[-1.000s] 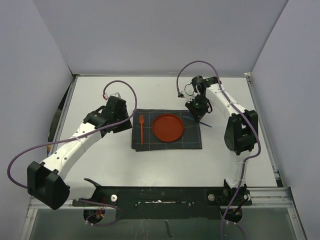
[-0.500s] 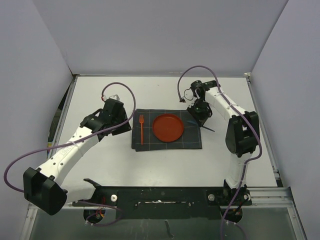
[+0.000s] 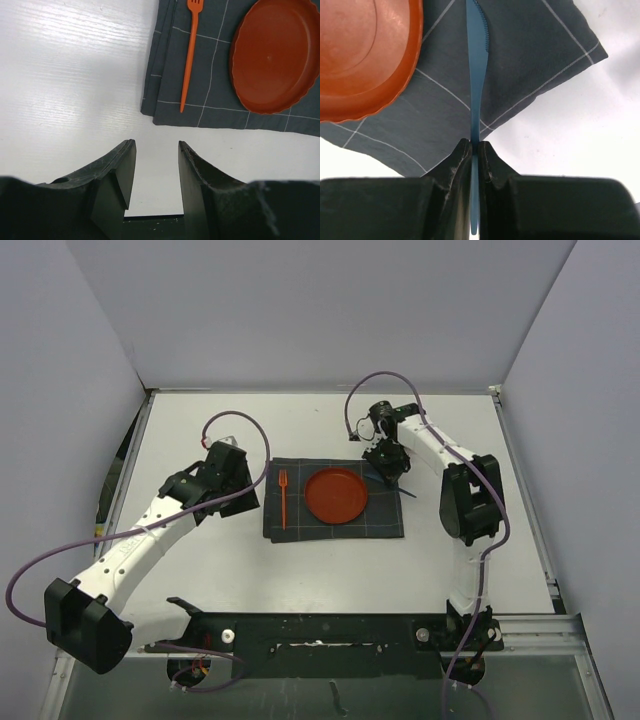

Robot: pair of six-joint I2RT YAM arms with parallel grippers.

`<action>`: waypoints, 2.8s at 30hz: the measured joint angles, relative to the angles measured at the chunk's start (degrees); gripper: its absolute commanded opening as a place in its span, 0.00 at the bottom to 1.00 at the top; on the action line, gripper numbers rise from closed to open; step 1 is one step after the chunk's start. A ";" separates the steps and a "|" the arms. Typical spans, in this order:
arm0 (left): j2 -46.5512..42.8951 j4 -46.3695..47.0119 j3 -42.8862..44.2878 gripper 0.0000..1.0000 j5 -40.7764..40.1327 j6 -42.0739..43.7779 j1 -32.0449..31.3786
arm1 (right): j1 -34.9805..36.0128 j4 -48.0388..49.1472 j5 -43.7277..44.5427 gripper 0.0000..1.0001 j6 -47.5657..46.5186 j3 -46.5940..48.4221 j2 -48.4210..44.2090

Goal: Set the dinner table for one person
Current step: Place the knife on the napkin.

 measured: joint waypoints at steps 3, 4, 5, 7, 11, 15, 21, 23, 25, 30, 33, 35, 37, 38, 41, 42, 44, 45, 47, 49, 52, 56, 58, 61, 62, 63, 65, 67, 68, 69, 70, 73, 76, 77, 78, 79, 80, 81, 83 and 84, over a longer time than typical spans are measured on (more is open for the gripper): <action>-0.02 -1.05 0.02 0.38 -0.02 0.02 0.00 | 0.00 1.75 0.83 0.00 -0.02 -1.16 0.07; -0.02 -1.20 0.02 0.38 0.00 0.02 0.00 | 0.00 2.14 0.96 0.00 0.00 -1.33 0.17; -0.02 -1.40 0.02 0.38 0.00 0.02 0.00 | 0.00 2.40 0.98 0.00 0.00 -1.40 0.28; -0.02 -1.64 0.07 0.38 0.00 0.02 0.00 | 0.00 2.82 0.98 0.00 0.02 -1.42 0.50; -0.02 -1.64 0.26 0.38 0.11 0.07 0.00 | 0.02 3.10 0.94 0.00 0.04 -1.60 0.50; 0.07 -1.55 0.35 0.38 0.59 0.07 0.00 | 0.46 4.13 0.94 0.00 0.17 -4.13 0.24; 0.79 -1.33 1.33 0.38 1.22 0.07 0.00 | 3.13 4.44 0.68 0.10 0.17 -10.36 -0.83; 0.98 -1.07 1.62 0.38 1.31 0.07 0.00 | 3.78 4.42 0.26 0.14 0.20 -10.82 -0.94; 1.16 -0.94 1.70 0.38 1.46 0.04 0.00 | 4.26 4.42 -0.20 0.17 0.17 -10.88 -1.27; 1.16 -0.83 1.73 0.38 1.49 0.00 0.00 | 4.37 3.74 -0.68 0.13 0.15 -9.46 -1.99; 1.16 -0.87 1.84 0.38 1.49 0.00 0.00 | 4.07 3.15 -0.79 0.10 -0.07 -6.88 -1.99; 1.16 -0.92 2.01 0.38 1.49 -0.02 0.00 | 3.52 2.97 -1.03 0.19 -0.17 -5.14 -1.99; 1.16 -0.87 2.25 0.38 1.49 -0.07 0.00 | 2.69 2.78 -1.31 0.25 -0.39 -3.72 -1.99; 1.16 -0.90 2.36 0.38 1.49 -0.13 0.00 | 2.40 2.82 -1.40 0.26 -0.63 -3.54 -1.99; 1.16 -0.90 2.51 0.38 1.46 -0.24 0.00 | 1.66 2.60 -1.44 0.26 -0.96 -3.80 -1.99; 1.16 -0.94 2.54 0.38 1.46 -0.26 0.00 | 1.53 2.54 -1.46 0.26 -1.09 -4.00 -1.99; 1.14 -0.98 2.56 0.38 1.46 -0.26 0.00 | 1.53 2.51 -1.57 0.26 -1.27 -4.37 -1.99; 1.14 -1.07 2.58 0.38 1.46 -0.26 0.00 | 1.53 2.49 -1.70 0.26 -1.38 -4.68 -1.99; 1.14 -1.16 2.58 0.38 1.46 -0.26 0.00 | 1.68 2.29 -1.92 0.28 -1.57 -5.25 -1.99; 1.11 -1.18 2.58 0.38 1.46 -0.26 0.00 | 1.97 2.12 -2.08 0.31 -1.75 -5.70 -1.99; 0.85 -1.29 2.58 0.38 1.44 -0.26 0.00 | 2.99 1.97 -2.12 0.31 -2.32 -5.95 -1.99; 0.22 -1.57 2.58 0.38 1.38 -0.33 0.00 | 3.74 2.19 -2.14 0.32 -3.48 -5.95 -1.99; -0.17 -1.75 2.58 0.38 1.25 -0.42 0.00 | 3.87 2.47 -2.16 0.32 -4.13 -5.95 -1.99; -0.61 -2.05 2.58 0.38 1.07 -0.46 0.00 | 3.76 3.50 -2.14 0.32 -5.03 -6.01 -1.99; -0.79 -2.16 2.58 0.38 0.98 -0.46 0.00 | 3.74 4.11 -2.14 0.32 -5.29 -6.19 -1.99; -0.90 -2.29 2.58 0.38 0.92 -0.48 0.00 | 3.72 4.50 -2.14 0.32 -5.55 -6.38 -1.99; -1.29 -2.78 2.58 0.38 0.76 -0.50 0.00 | 3.65 5.62 -2.14 0.32 -6.05 -7.32 -1.99; -1.88 -3.21 2.58 0.38 0.57 -0.61 0.00 | 3.63 6.25 -2.16 0.32 -6.23 -8.11 -1.99; -2.10 -3.34 2.58 0.38 0.55 -0.66 0.00 | 3.61 6.49 -2.16 0.31 -6.27 -8.41 -1.99; -2.45 -3.52 2.58 0.38 0.46 -0.70 0.00 | 3.61 6.60 -2.25 0.31 -6.27 -8.55 -1.99; -2.64 -3.65 2.58 0.38 0.37 -0.72 0.00 | 3.61 6.71 -2.51 0.31 -6.27 -8.57 -1.99; -2.89 -3.87 2.58 0.38 0.31 -0.83 0.00 | 3.61 7.43 -3.34 0.31 -6.23 -8.59 -1.99; -2.89 -4.13 2.58 0.38 0.24 -0.90 0.00 | 3.61 8.20 -3.74 0.31 -6.23 -9.09 -1.97; -2.89 -4.22 2.58 0.38 0.15 -0.90 0.00 | 3.61 8.31 -3.82 0.31 -6.23 -9.20 -1.97; -2.89 -4.33 2.58 0.38 0.13 -0.90 0.00 | 3.61 8.39 -3.87 0.31 -6.23 -9.20 -1.92; -2.89 -4.39 2.58 0.38 0.11 -0.90 0.00 | 3.61 8.59 -3.98 0.31 -6.23 -9.20 -1.88; -2.89 -4.52 2.58 0.38 0.09 -0.92 0.00 | 3.58 8.81 -4.09 0.31 -6.23 -9.20 -1.84; -2.89 -4.61 2.58 0.38 0.09 -0.90 0.00 | 3.58 8.98 -4.17 0.31 -6.23 -9.20 -1.73; -2.89 -4.74 2.58 0.38 0.09 -0.90 0.00 | 3.41 9.44 -4.50 0.30 -6.23 -9.20 -1.40; -2.86 -4.83 2.58 0.38 0.04 -0.90 0.00 | 3.34 9.73 -4.59 0.30 -6.23 -9.27 -1.25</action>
